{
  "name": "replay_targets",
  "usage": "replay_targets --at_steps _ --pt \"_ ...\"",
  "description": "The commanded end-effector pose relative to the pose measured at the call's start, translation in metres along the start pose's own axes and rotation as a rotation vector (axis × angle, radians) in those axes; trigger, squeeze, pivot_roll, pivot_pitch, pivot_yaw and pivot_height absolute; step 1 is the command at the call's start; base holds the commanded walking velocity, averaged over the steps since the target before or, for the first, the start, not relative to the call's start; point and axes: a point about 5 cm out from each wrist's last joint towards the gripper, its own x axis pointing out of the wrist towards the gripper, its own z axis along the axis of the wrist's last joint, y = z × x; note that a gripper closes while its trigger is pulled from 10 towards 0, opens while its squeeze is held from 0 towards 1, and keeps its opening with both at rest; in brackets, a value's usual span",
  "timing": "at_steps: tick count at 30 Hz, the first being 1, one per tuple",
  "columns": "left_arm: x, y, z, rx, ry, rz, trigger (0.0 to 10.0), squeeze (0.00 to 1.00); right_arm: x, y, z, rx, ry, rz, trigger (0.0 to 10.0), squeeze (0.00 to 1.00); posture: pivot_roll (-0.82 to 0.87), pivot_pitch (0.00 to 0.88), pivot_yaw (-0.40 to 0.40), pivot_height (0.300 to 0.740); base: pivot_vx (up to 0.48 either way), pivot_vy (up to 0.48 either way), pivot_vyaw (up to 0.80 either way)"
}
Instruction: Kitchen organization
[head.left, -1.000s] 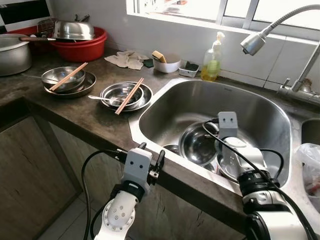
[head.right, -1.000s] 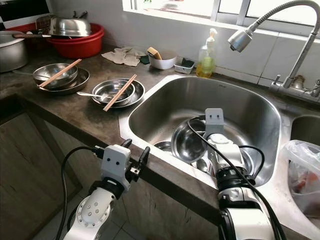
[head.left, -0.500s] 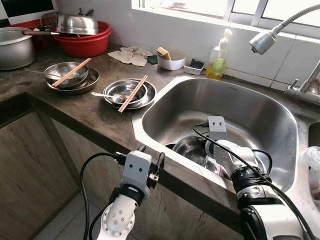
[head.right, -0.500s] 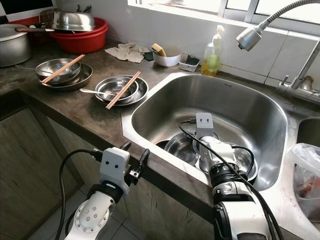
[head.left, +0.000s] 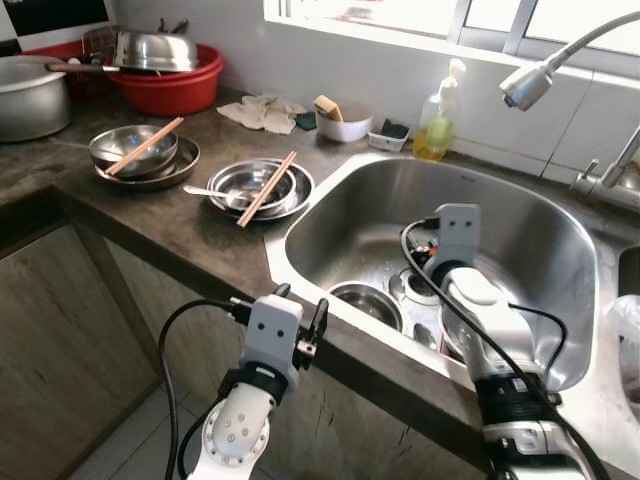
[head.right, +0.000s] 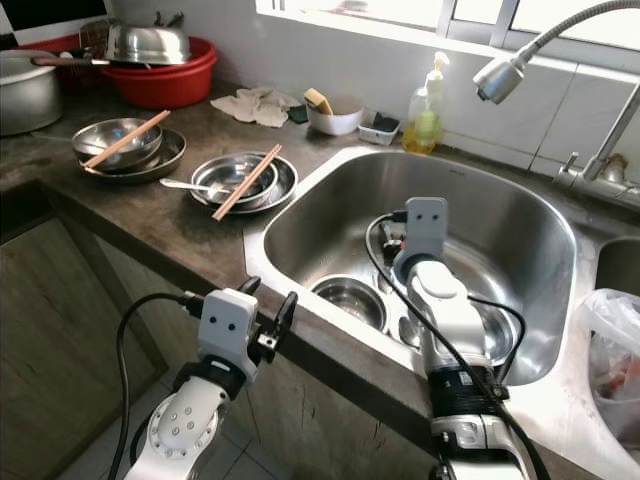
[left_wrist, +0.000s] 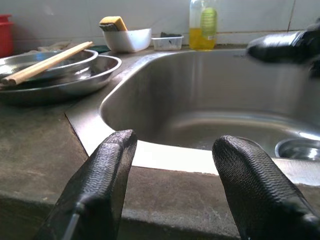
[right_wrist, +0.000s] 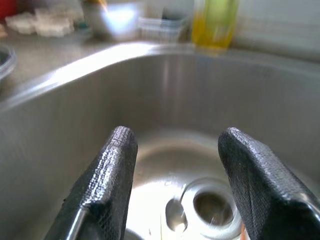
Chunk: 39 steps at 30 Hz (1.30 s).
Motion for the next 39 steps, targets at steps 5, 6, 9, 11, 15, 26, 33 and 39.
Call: replay_targets --at_steps 5,6,9,11,15,26,33,39 --pt "0.004 -0.001 0.003 -0.007 -0.007 0.001 10.0 0.0 -0.028 0.007 0.022 -0.041 -0.166 0.035 10.0 0.0 0.08 0.046 -0.058 0.74 0.0 0.0 0.0" --pt "0.005 -0.001 0.004 -0.006 -0.009 0.0 10.0 0.0 -0.033 0.008 0.021 -0.043 -0.178 0.045 10.0 0.0 0.07 0.04 -0.058 0.74 0.0 0.0 0.0" --pt "0.006 -0.002 0.005 -0.01 -0.02 -0.004 10.0 0.0 -0.053 0.014 0.019 -0.059 -0.217 0.069 10.0 0.0 0.07 0.031 -0.053 0.74 0.0 0.0 0.0" --pt "0.006 -0.001 0.006 -0.009 -0.024 -0.006 10.0 0.0 -0.06 0.017 0.018 -0.074 -0.224 0.082 10.0 0.0 0.07 0.028 -0.052 0.74 0.0 0.0 0.0" --pt "0.006 0.0 0.006 -0.006 -0.027 -0.001 10.0 0.0 -0.068 0.018 0.012 -0.074 -0.213 0.088 10.0 0.0 0.06 0.022 -0.051 0.74 0.0 0.0 0.0" --pt "0.002 -0.003 0.003 -0.01 -0.016 -0.012 10.0 0.0 -0.097 0.018 -0.014 -0.056 -0.132 0.067 10.0 0.0 0.07 0.014 -0.055 0.74 0.0 0.0 0.0" --pt "0.0 -0.003 0.0 -0.01 -0.001 -0.016 10.0 0.0 -0.099 0.019 -0.017 -0.053 -0.126 0.058 10.0 0.0 0.07 0.008 -0.05 0.74 0.0 0.0 0.0" --pt "-0.001 -0.004 -0.001 -0.008 0.001 -0.018 10.0 0.0 -0.096 0.02 -0.015 -0.047 -0.131 0.054 10.0 0.0 0.07 0.003 -0.056 0.74 -0.123 0.0 0.0"
